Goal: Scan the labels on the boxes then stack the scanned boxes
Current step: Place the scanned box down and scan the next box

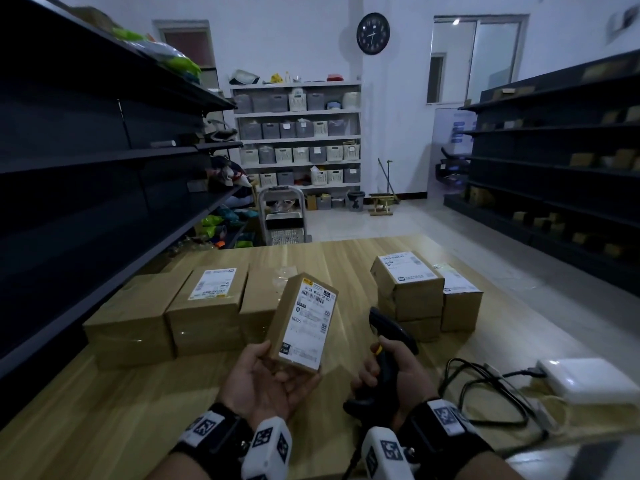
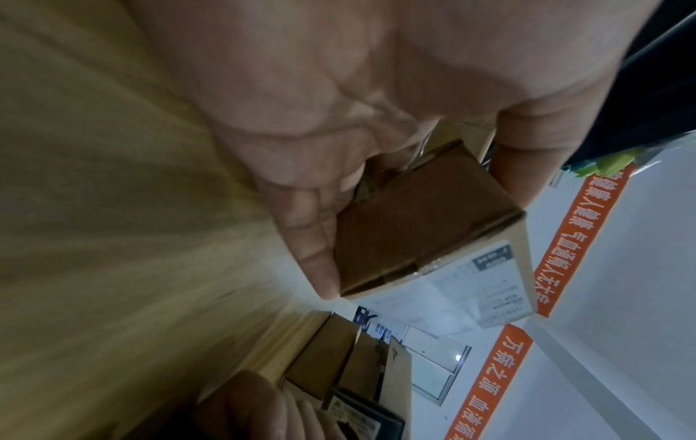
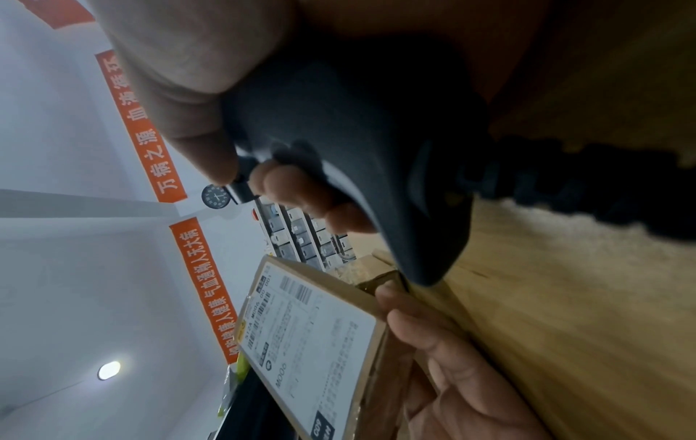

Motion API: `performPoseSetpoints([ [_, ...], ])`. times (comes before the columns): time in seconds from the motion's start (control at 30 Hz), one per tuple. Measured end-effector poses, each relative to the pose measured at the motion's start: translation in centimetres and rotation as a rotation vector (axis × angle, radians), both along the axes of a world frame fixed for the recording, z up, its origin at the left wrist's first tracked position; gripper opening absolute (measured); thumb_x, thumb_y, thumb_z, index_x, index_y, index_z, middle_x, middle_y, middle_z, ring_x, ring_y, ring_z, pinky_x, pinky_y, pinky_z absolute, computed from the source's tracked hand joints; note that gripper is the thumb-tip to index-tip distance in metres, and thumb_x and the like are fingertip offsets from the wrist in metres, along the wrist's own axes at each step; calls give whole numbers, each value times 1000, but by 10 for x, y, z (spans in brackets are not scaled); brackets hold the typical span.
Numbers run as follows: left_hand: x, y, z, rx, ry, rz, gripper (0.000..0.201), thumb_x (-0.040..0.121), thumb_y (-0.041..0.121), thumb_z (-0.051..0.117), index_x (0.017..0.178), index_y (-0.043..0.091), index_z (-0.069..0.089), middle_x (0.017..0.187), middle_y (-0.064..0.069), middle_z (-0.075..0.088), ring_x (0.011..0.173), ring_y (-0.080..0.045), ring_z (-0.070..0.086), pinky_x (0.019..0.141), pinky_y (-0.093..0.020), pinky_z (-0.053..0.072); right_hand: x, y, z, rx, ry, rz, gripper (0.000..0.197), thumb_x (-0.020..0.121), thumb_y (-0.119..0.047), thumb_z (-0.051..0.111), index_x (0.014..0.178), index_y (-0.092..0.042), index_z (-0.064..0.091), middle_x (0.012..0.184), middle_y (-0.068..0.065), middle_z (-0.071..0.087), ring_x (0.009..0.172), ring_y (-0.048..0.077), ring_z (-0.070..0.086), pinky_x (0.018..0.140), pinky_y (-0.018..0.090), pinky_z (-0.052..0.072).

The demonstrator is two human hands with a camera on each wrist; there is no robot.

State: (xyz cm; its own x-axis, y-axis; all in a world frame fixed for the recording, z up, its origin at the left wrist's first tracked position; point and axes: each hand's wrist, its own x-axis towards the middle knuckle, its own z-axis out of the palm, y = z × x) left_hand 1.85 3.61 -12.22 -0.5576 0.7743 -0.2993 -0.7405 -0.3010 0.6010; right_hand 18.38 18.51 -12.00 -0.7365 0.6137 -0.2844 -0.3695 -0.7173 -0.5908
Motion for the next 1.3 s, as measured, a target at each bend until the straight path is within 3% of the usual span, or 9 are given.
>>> performPoseSetpoints([
  [0.13,3,0,0,-13,-1,2,57,110,37,48,145,-6,60,68,-25,70,61,-38,78,128,-66,34,2,-4,2,21,18,16,27,86,-31,71,75,-11,56,60,7,36,45,23,37,56,35,41],
  [0.3,-2,1,-1,-24,41,-19,67,90,34,64,146,-4,63,119,-36,75,115,-52,72,93,-65,65,4,-4,4,57,5,35,27,83,-32,73,74,-11,59,60,7,37,45,23,37,56,36,42],
  [0.4,-2,2,-2,-11,43,-18,60,100,33,59,148,-3,60,104,-33,78,84,-45,82,108,-66,55,6,-4,2,71,-5,23,27,84,-32,73,74,-11,59,62,6,38,46,23,37,57,36,43],
  [0.53,-7,2,-6,10,3,-41,70,90,30,62,151,-5,57,103,-34,78,85,-48,82,126,-67,37,7,-14,8,93,-135,-3,26,92,-30,69,79,-11,57,62,7,41,46,24,39,52,34,42],
  [0.77,-14,0,-10,-13,-20,-75,73,91,30,62,153,-9,56,153,-42,56,152,-57,47,124,-70,37,8,-45,66,331,-354,85,22,94,-25,70,93,-7,58,59,10,45,44,22,44,52,31,40],
  [0.9,-17,-1,-16,30,-50,-102,71,90,32,60,147,-11,62,149,-37,60,154,-55,43,117,-72,47,17,-59,101,393,-398,78,22,94,-26,72,92,-7,60,60,8,47,46,22,45,52,31,41],
  [1.03,-24,2,-26,105,-104,-88,72,90,33,56,146,-12,63,82,-16,56,123,-49,58,117,-76,45,32,-71,115,434,-421,79,20,95,-24,71,94,-9,59,60,9,46,46,23,45,52,31,40],
  [1.13,-24,3,-27,134,-103,-89,74,89,33,56,147,-12,63,90,-12,48,115,-46,59,116,-77,44,41,-79,112,444,-429,69,19,95,-23,70,95,-9,57,60,9,46,46,23,44,52,32,39],
  [1.3,-21,1,-23,134,-126,-120,71,89,34,56,143,-11,66,112,-13,52,137,-53,50,110,-76,51,47,-87,108,465,-412,47,20,96,-20,69,98,-8,54,59,10,43,46,22,42,51,32,36],
])
